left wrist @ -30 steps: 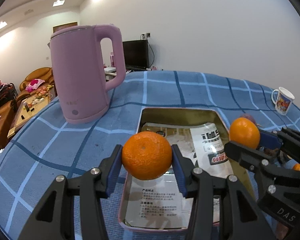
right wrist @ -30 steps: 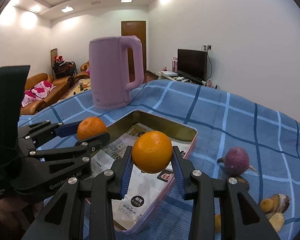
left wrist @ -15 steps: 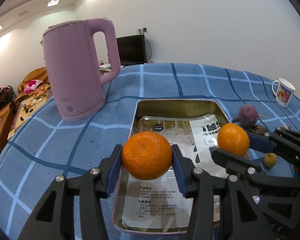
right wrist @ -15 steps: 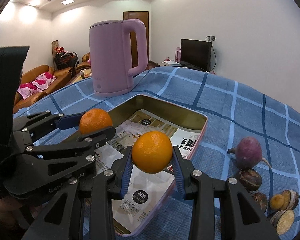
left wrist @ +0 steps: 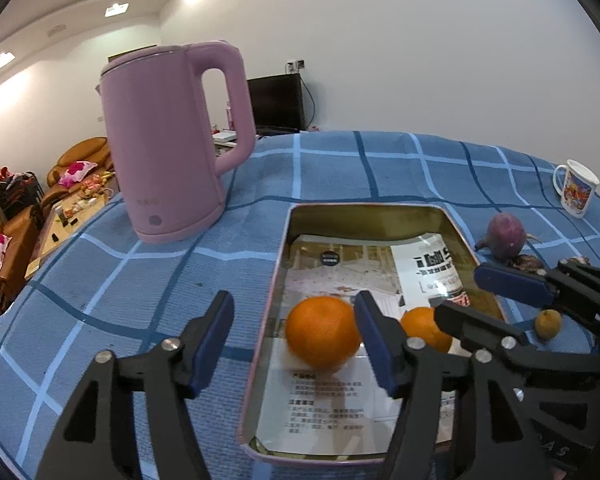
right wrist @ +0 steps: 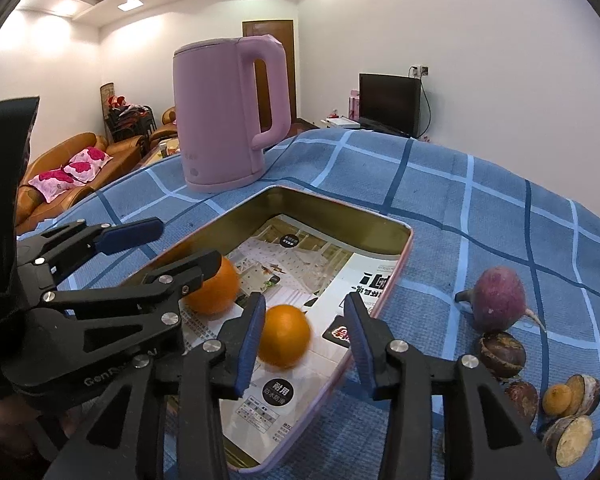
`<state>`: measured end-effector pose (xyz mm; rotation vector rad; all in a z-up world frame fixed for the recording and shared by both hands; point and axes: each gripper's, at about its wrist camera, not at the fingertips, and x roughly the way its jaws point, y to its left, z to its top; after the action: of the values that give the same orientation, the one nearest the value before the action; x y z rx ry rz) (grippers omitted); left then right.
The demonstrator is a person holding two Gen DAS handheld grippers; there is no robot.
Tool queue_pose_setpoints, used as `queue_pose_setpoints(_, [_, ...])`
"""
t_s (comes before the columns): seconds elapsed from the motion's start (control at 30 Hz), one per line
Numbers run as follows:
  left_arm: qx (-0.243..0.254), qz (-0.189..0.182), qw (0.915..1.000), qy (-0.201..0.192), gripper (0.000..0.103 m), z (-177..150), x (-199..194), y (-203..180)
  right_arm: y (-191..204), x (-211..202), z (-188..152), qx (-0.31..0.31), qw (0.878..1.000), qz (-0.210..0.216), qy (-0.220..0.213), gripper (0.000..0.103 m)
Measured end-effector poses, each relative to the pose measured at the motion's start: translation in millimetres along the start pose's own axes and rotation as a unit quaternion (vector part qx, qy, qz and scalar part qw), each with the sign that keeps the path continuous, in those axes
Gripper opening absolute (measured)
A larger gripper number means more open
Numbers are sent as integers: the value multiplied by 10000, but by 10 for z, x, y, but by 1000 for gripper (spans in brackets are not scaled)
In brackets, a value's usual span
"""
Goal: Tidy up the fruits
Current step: 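Lower both oranges into the tin box and open both tools, then move both open tools back toward the remaining fruits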
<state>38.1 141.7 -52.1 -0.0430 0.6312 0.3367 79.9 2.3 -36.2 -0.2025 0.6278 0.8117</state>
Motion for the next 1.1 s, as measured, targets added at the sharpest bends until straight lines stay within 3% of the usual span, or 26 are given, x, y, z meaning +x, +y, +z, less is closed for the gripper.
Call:
queue_pose_setpoints(0.07, [-64, 44, 10000, -34, 74, 1, -19, 29, -2, -19, -5, 11, 10000, -8, -36, 48])
queue_pose_setpoints(0.27, [-112, 50, 9998, -138, 77, 24, -95, 30, -81, -96, -22, 200, 9996, -74, -176, 63])
queue_pose_setpoints(0.6, [21, -62, 9996, -271, 80, 53, -236, -171, -215, -263, -97, 289, 9984, -382, -295, 63])
queue_pose_setpoints(1.1, [438, -494, 9963, -556, 101, 65, -519, -723, -616, -804, -379, 506, 9909, -1167, -442, 63])
